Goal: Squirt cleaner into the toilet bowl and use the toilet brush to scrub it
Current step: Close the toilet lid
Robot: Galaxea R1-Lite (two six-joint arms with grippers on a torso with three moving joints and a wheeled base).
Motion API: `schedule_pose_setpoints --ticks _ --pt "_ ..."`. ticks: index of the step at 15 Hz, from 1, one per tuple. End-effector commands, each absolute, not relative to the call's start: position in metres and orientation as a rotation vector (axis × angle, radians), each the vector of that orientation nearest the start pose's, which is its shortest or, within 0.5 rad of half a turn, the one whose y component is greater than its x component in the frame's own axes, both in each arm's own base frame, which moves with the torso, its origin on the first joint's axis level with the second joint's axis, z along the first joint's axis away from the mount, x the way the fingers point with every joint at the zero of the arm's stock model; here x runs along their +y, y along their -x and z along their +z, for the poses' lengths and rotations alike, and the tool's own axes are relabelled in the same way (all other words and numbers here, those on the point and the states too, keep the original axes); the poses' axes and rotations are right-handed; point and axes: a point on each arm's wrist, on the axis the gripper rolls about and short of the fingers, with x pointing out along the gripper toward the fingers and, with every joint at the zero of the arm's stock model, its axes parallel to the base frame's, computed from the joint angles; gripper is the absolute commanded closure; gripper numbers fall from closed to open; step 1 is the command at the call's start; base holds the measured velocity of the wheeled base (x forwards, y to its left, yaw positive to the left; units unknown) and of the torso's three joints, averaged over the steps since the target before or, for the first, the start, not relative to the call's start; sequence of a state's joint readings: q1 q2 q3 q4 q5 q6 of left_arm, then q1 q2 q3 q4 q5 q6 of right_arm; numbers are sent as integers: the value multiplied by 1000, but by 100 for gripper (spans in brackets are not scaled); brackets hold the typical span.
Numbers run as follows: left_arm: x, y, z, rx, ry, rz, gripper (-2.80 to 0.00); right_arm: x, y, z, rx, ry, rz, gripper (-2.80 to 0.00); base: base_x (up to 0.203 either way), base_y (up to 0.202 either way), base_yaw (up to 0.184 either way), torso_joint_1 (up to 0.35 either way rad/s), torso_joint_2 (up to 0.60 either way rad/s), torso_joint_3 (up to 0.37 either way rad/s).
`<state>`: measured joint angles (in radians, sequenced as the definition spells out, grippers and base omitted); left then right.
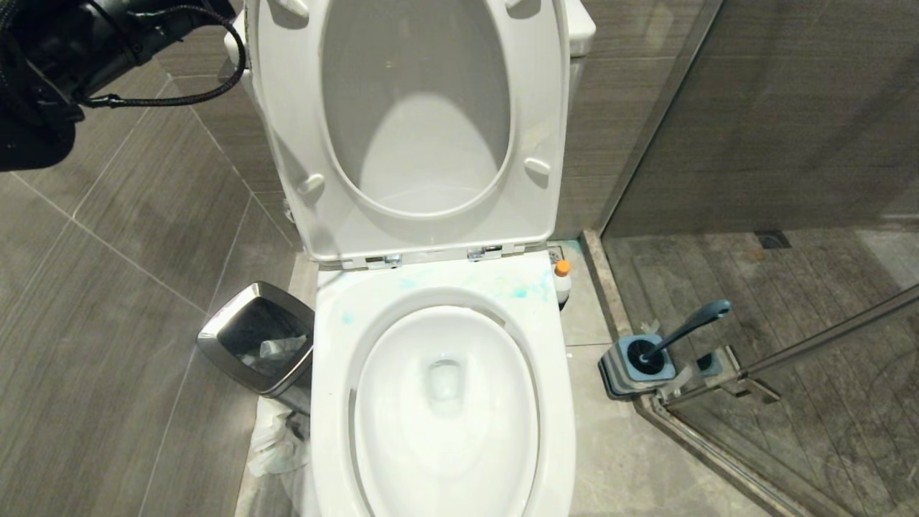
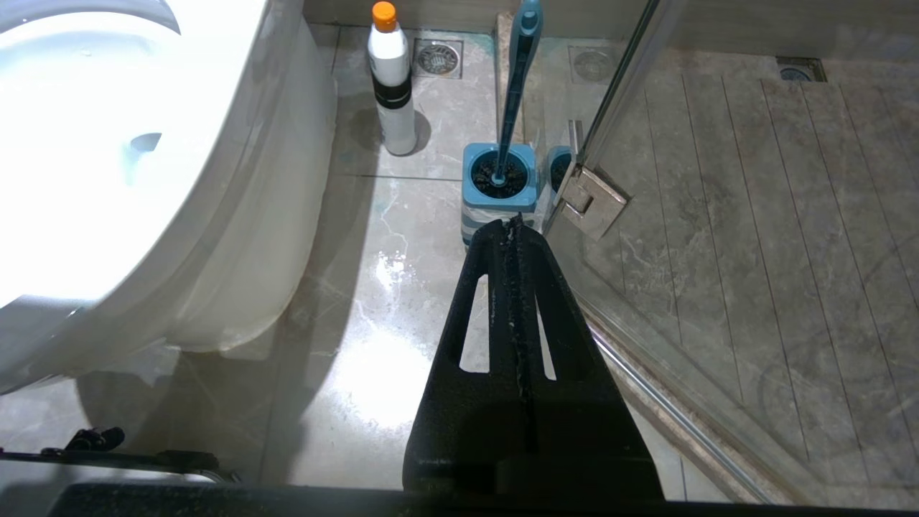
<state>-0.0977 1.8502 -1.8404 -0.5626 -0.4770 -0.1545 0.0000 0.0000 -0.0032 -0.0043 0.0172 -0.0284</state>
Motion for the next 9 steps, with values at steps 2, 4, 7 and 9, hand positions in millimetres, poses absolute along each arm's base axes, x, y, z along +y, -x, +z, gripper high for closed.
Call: schedule_pose_setpoints --ticks 2,4,7,9 --pt "-44 -341 415 -507 40 -604 0 0 23 77 -6 29 18 0 0 0 0 0 0 0" --pt "-44 -340 415 -510 39 -605 0 0 23 77 -6 29 18 0 0 0 0 0 0 0" --pt "-44 -340 415 -509 39 -606 0 0 23 77 -6 29 18 0 0 0 0 0 0 0" --pt "-44 -340 415 -509 40 -604 0 0 23 77 -6 29 18 0 0 0 0 0 0 0"
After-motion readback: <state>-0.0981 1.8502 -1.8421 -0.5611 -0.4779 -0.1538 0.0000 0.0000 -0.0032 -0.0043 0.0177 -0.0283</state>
